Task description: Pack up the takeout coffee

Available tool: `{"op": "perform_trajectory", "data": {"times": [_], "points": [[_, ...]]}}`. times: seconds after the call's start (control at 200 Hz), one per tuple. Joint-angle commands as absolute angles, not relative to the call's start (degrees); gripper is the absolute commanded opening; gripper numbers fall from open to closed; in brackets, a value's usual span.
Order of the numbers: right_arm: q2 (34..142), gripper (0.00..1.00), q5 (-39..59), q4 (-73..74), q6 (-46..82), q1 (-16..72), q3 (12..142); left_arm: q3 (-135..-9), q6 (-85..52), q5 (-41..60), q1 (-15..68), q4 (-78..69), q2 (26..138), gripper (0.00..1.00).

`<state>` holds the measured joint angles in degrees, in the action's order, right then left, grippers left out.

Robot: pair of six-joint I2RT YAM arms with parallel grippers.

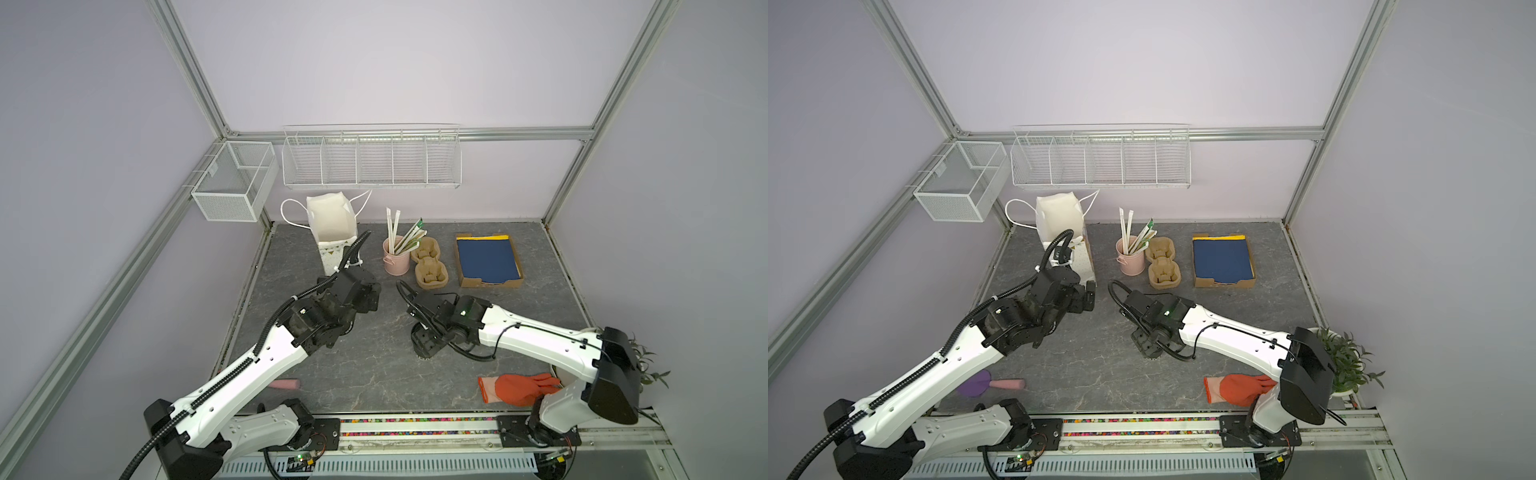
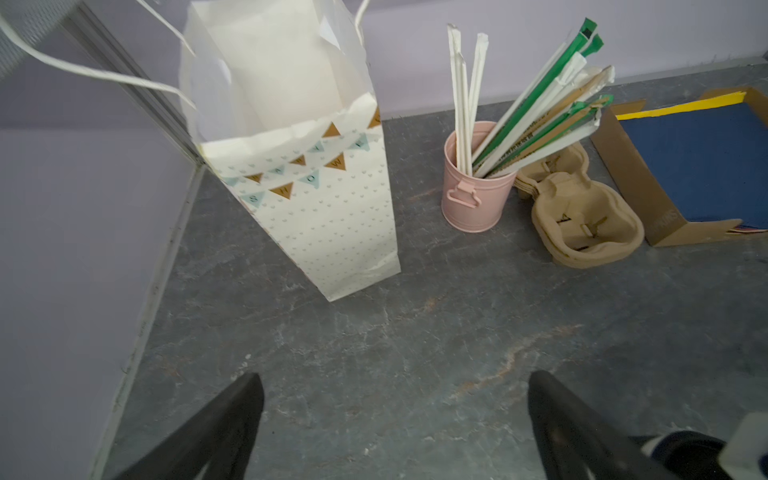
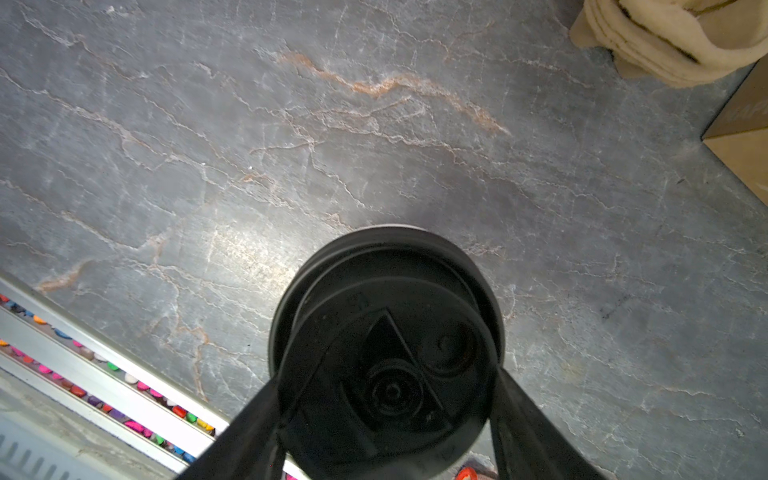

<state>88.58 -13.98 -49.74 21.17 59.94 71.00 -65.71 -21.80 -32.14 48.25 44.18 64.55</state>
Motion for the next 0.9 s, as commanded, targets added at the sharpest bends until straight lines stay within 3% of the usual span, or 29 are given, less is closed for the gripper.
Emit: {"op": "perform_trajectory", "data": {"times": [0.0, 0.095, 0.395, 0.895], "points": [[93.10, 0.70, -8.82, -57.83, 20.07, 59.51, 67.17, -63.74, -29.94, -18.74, 48.07, 44.85, 65.90, 1.00], [92.84, 0.70, -8.52, -57.49, 20.16, 59.54, 66.97, -57.53, -34.67, -10.42, 48.05, 37.05, 66.43, 1.00], [92.77, 0.70, -7.82, -56.84, 19.62, 59.59, 66.55, -52.05, -41.37, 1.87, 48.02, 26.72, 71.99, 0.99], [92.84, 0.70, -7.44, -56.75, 19.31, 59.63, 66.88, -46.59, -45.16, 6.37, 48.05, 21.89, 74.41, 0.92]]}}
